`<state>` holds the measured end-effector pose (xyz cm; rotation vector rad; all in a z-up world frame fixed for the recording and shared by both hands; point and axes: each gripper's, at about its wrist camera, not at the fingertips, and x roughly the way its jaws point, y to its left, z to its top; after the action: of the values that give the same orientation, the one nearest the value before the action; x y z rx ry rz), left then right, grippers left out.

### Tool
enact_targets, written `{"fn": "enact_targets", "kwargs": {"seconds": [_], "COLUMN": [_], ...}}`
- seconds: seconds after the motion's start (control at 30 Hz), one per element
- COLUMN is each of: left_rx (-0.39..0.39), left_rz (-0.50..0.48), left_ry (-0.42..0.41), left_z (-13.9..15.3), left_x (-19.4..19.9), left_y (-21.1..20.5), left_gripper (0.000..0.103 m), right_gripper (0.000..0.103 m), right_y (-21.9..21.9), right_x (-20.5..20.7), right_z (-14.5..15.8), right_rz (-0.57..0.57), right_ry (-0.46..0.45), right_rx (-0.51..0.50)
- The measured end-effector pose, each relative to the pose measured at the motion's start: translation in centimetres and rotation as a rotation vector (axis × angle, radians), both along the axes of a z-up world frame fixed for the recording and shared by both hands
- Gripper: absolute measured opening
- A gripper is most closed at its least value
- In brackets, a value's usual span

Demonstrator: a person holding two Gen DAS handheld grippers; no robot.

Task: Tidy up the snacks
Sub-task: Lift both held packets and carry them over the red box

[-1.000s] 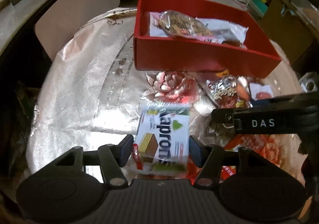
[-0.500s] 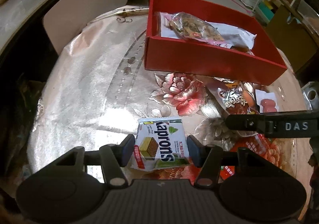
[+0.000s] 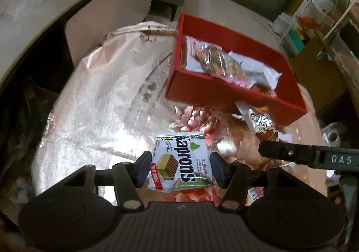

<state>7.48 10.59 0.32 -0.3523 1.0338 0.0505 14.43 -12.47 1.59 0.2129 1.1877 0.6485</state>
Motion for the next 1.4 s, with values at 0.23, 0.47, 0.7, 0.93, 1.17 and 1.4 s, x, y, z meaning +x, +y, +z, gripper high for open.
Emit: {"fn": "enact_targets", "kwargs": {"seconds": [0.23,0.47,0.7,0.93,1.17,1.4], "left_rx": [-0.033,-0.052,-0.024,0.016,0.048,0.076], "left_rz": [0.012,0.015,0.008,-0.029,-0.048,-0.048], "left_ry": [-0.048,-0.1,-0.17,-0.208,-0.237,-0.243], "left_z": [1.6,3.3,5.4,6.3,6.7,6.3], "left_x": [-0.3,0.1,1.5,4.5,7.2,9.8], "left_y": [0.4,0.3,-0.7,-3.0,-4.8,-5.9], "left_gripper": [0.05,0.05,0.05,0.05,0.05,0.05], "right_gripper": [0.065,0.065,0.065,0.065,0.065,0.066], "right_y": [-0.1,-0.3,-1.4,-2.5,-4.2,-5.2], "right_x": [-0.1,-0.2,0.5,1.7,3.5,5.0], "right_z": [1.2,2.7,4.1,5.0,5.2,5.2], "right_rz": [0.001,0.001,-0.036,-0.084,-0.146,-0.188], "right_ry": [-0.013,-0.032,-0.061,-0.09,-0.107,-0.123], "right_rx": [0.048,0.104,0.152,0.18,0.185,0.177]}}
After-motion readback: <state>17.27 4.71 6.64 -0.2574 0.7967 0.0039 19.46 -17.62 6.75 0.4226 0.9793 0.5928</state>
